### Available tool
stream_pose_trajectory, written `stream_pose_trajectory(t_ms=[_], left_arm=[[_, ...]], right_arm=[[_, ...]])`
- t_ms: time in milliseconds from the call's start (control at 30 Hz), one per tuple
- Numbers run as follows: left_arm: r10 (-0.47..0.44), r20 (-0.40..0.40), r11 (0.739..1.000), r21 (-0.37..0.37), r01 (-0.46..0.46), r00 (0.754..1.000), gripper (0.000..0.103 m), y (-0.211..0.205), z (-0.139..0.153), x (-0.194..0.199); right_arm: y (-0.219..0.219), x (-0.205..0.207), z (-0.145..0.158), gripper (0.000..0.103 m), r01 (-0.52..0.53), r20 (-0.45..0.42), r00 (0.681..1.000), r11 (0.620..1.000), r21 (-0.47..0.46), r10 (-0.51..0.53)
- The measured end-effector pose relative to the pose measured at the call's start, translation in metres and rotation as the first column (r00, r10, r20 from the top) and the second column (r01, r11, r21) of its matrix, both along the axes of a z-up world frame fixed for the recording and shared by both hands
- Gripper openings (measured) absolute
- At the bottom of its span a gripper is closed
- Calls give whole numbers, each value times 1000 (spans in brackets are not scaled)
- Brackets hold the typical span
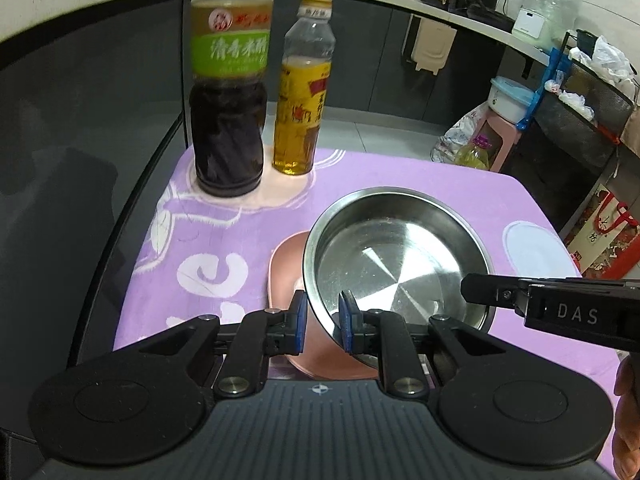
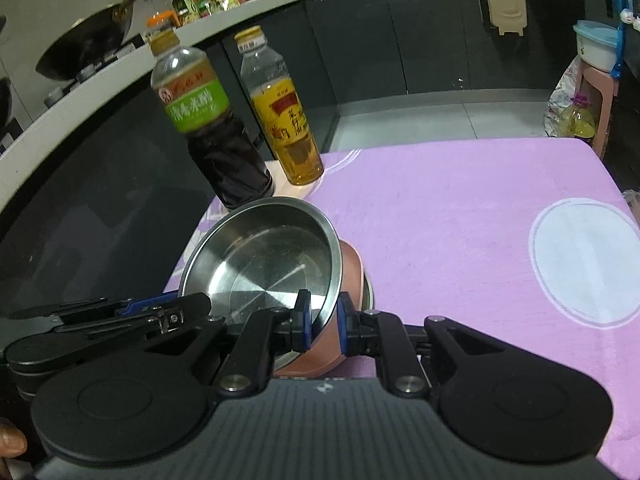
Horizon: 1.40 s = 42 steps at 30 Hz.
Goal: Organize plates and bowls
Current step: 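Carry the steel bowl into the pink dish with the left gripper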
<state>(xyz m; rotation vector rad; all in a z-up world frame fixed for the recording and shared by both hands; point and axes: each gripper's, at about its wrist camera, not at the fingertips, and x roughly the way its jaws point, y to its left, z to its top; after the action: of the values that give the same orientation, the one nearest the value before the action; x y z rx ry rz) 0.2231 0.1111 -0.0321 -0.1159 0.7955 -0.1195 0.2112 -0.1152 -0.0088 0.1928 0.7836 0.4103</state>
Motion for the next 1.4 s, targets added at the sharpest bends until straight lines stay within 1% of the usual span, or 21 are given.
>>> stream_pose_trajectory(t_ms=[400, 667, 933, 967, 1067, 1167, 1300, 1400], left_arm=[[0, -28, 1000, 2, 0, 1000, 16, 7, -13, 11], [5, -50, 999, 36, -3, 999, 16, 6, -23, 16], [5, -38, 999, 38, -4, 999, 15, 8, -24, 18], [6, -38, 999, 36, -4, 999, 15, 7, -24, 18], [4, -39, 999, 32, -3, 999, 15, 7, -24, 18], [7, -46, 999, 44, -5, 999, 15, 6, -27, 19], [21, -51, 998, 63, -18, 998, 15, 7, -30, 21], [26, -51, 998, 51, -23, 998, 16, 10, -31, 20]], right_arm=[[14, 15, -14, 15, -12, -43, 999, 999, -41, 10], [21, 22, -21, 15, -25, -65, 998, 998, -61, 21], [24, 29, -28, 16, -34, -86, 996, 997, -65, 29], [25, 29, -28, 18, -36, -87, 996, 997, -63, 30], [28, 30, -31, 18, -38, -87, 996, 996, -77, 31], [29, 32, -35, 18, -34, -96, 995, 995, -90, 25], [26, 33, -35, 18, -26, -99, 995, 997, -78, 18], [22, 32, -32, 18, -25, -98, 995, 997, -70, 18]])
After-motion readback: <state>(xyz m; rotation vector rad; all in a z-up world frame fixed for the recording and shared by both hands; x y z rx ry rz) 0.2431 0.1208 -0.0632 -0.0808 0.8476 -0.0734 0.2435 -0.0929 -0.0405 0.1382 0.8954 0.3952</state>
